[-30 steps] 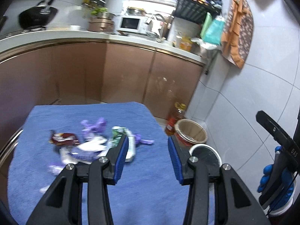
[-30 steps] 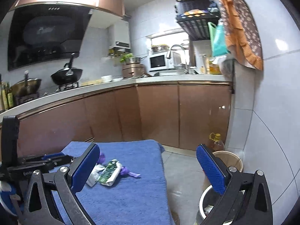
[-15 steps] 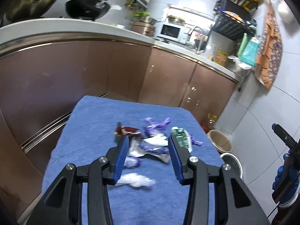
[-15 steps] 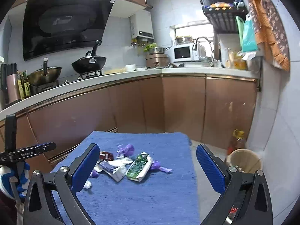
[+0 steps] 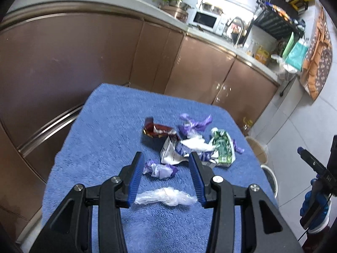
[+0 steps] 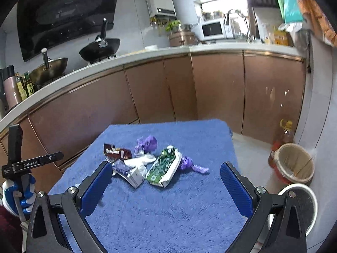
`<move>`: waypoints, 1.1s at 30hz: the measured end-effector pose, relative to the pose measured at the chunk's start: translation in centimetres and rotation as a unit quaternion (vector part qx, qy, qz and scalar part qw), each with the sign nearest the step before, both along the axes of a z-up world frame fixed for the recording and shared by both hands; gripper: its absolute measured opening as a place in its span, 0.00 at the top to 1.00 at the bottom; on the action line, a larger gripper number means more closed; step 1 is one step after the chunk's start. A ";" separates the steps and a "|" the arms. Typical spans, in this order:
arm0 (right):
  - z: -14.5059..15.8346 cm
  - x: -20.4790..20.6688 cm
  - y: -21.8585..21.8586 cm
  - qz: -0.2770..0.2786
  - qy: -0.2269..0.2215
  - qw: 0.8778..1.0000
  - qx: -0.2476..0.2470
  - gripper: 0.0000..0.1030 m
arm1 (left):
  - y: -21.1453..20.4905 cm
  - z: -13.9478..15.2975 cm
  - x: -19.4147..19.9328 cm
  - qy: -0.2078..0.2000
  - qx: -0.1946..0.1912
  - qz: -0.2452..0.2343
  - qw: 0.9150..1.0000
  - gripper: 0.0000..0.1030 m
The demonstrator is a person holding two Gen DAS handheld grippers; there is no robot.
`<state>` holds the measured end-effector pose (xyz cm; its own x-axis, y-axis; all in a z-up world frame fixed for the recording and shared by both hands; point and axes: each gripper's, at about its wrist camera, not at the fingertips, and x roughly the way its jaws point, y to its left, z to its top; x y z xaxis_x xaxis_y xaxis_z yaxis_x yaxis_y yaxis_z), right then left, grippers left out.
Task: Collect trash
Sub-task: 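Close the left tool on the purple candy wrapper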
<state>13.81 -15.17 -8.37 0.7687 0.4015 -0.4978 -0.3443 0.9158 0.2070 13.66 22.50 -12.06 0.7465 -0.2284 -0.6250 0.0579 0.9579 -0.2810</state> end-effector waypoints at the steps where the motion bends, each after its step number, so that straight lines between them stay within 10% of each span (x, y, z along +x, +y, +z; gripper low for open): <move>1: -0.5 0.4 0.0 0.002 0.007 1.000 0.001 0.01 | -0.2 -0.5 0.3 0.005 0.002 -0.003 1.000 0.59; 33: -13.4 13.7 3.0 0.074 0.180 0.979 0.067 0.22 | -2.0 -9.9 9.6 0.110 0.044 -0.052 0.992 0.52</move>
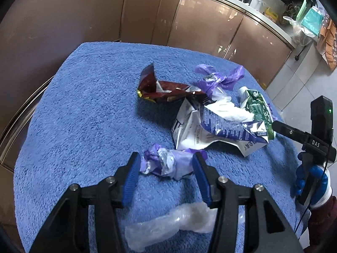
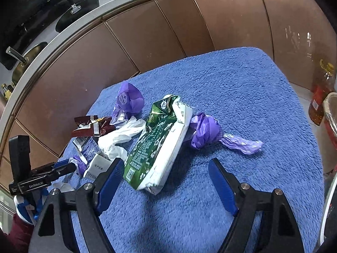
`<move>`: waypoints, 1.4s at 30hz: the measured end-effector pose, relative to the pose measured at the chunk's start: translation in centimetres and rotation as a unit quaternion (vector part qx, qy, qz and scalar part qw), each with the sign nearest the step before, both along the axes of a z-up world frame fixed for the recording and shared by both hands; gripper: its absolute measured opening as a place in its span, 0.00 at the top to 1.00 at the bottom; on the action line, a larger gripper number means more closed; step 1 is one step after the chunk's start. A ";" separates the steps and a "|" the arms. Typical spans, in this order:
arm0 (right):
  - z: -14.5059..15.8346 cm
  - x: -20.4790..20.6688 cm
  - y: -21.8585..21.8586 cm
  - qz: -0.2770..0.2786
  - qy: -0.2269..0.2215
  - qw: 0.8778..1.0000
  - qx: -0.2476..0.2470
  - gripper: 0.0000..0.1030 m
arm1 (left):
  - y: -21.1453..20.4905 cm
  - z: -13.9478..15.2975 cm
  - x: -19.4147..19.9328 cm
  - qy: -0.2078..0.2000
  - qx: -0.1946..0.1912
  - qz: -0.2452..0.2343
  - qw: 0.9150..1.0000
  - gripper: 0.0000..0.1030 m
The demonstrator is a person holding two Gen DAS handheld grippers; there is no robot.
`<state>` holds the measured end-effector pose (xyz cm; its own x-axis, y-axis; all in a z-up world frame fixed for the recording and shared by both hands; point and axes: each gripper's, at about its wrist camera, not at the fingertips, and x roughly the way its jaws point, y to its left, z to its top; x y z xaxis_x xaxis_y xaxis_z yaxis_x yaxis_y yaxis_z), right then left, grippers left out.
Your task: Collect trash
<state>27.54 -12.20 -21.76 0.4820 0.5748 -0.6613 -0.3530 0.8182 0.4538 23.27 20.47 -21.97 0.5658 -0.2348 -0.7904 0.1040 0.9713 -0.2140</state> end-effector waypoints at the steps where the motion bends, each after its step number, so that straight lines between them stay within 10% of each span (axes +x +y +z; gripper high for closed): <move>1: 0.0 0.1 0.1 0.001 0.000 1.000 0.002 0.22 | -0.2 0.0 0.2 -0.001 0.002 -0.002 1.000 0.52; 26: -0.5 1.9 0.6 0.027 0.009 0.999 0.020 0.23 | -0.5 0.5 2.5 0.033 0.034 -0.145 0.988 0.49; 32: -0.8 2.4 0.5 0.030 0.022 0.999 0.037 0.48 | -0.1 -0.2 2.0 0.043 0.004 -0.160 0.986 0.50; 42: -1.0 1.6 -1.2 0.018 0.044 0.996 0.073 0.48 | -0.8 0.1 0.5 0.031 0.019 -0.165 0.986 0.55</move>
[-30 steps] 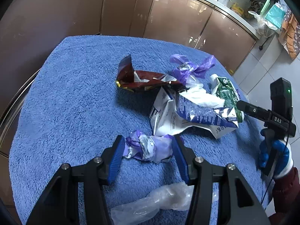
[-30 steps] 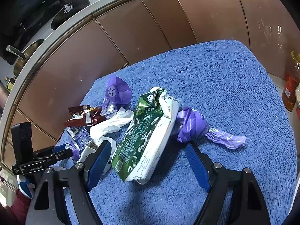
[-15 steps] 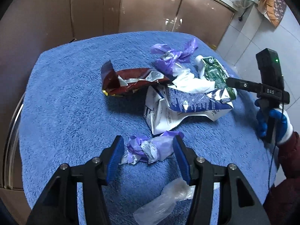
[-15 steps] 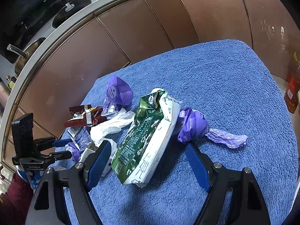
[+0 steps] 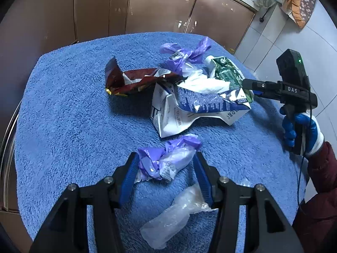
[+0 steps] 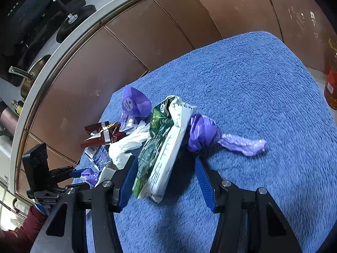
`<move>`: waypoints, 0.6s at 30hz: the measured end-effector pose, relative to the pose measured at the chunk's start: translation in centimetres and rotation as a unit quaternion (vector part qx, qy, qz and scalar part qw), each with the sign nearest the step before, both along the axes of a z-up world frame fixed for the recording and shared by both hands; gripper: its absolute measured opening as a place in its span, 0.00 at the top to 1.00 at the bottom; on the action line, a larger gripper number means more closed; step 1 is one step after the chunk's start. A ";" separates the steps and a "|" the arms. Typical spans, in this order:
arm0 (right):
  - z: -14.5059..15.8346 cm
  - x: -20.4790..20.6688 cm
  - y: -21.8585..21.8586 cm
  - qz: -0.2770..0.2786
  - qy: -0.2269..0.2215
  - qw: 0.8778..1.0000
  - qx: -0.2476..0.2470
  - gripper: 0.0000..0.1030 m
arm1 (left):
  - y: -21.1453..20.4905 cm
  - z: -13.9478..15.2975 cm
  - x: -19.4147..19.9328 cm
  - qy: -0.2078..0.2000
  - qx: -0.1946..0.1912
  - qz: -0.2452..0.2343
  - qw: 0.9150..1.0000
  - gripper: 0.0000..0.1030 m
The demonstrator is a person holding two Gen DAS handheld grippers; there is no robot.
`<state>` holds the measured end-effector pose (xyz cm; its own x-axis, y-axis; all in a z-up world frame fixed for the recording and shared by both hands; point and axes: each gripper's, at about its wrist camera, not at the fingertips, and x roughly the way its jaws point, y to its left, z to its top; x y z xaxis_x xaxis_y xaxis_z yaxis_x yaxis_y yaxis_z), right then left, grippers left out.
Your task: Collect trash
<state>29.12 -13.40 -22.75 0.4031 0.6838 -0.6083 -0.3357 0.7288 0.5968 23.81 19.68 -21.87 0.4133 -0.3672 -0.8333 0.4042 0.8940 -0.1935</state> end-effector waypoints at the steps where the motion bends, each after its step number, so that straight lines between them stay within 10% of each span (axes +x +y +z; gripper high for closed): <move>1: 0.0 -0.2 -0.2 -0.001 0.001 1.000 0.001 0.48 | 0.0 -0.1 -0.1 -0.002 0.004 0.000 1.000 0.55; 18: 0.4 0.2 1.5 0.021 0.011 0.999 0.041 0.81 | 1.1 0.3 -1.4 -0.021 -0.025 0.035 0.999 0.68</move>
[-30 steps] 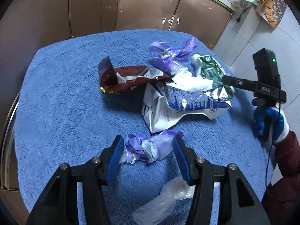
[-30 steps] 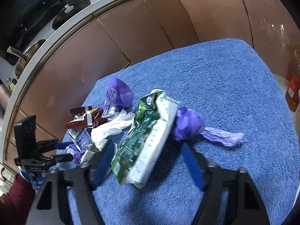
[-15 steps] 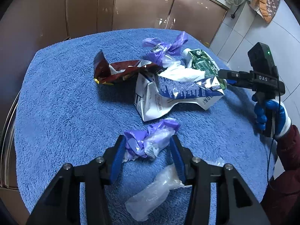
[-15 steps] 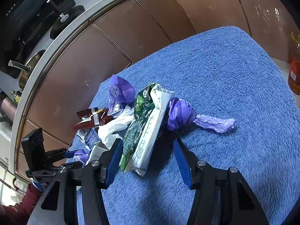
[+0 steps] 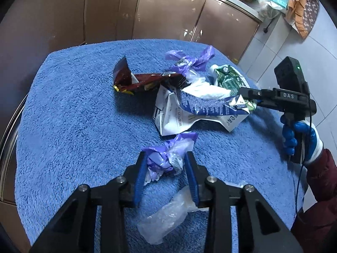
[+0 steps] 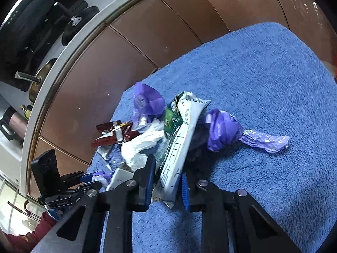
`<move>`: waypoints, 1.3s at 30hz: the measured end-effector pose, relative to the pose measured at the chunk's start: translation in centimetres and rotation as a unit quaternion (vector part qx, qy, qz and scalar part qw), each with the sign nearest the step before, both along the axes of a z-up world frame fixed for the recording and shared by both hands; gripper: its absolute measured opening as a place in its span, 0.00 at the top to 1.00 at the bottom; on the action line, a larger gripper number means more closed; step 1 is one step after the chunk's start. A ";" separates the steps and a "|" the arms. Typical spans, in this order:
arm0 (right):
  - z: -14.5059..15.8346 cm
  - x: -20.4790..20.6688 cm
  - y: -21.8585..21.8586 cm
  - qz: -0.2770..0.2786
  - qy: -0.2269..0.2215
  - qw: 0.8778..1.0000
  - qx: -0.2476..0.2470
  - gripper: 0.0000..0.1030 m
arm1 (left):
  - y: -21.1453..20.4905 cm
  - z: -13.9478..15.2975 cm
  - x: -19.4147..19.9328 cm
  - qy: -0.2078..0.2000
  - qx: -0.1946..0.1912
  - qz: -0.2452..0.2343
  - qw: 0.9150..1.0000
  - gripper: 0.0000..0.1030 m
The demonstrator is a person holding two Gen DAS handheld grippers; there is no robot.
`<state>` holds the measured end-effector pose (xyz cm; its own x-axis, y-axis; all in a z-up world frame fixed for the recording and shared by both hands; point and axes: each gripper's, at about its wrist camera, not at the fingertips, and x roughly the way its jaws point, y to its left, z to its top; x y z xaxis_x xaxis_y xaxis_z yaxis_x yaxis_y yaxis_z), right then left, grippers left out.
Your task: Collect trash
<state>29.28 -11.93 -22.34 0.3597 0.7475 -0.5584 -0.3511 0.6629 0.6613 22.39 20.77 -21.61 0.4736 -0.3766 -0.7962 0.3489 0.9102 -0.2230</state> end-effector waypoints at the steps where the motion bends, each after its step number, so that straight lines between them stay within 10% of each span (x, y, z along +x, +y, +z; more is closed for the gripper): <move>1: 0.3 -0.2 0.0 0.000 -0.005 1.000 0.001 0.83 | 0.0 0.2 -0.2 -0.002 -0.001 0.002 1.000 0.68; 31: 5.6 -9.7 0.6 0.055 -0.047 0.992 -0.107 0.95 | 0.7 7.6 -8.8 -0.079 -0.040 0.041 0.995 0.68; 33: 5.3 -9.8 -0.1 0.049 -0.044 0.991 -0.114 0.90 | 0.8 7.7 -9.1 -0.081 -0.045 0.041 0.995 0.68; 37: 4.7 -9.9 -1.1 0.042 -0.043 0.988 -0.144 0.48 | 0.8 7.7 -9.7 -0.082 -0.051 0.041 0.994 0.68; 39: 4.1 -9.9 -1.3 0.053 -0.038 0.985 -0.161 0.48 | 0.8 7.4 -9.7 -0.079 -0.052 0.041 0.995 0.68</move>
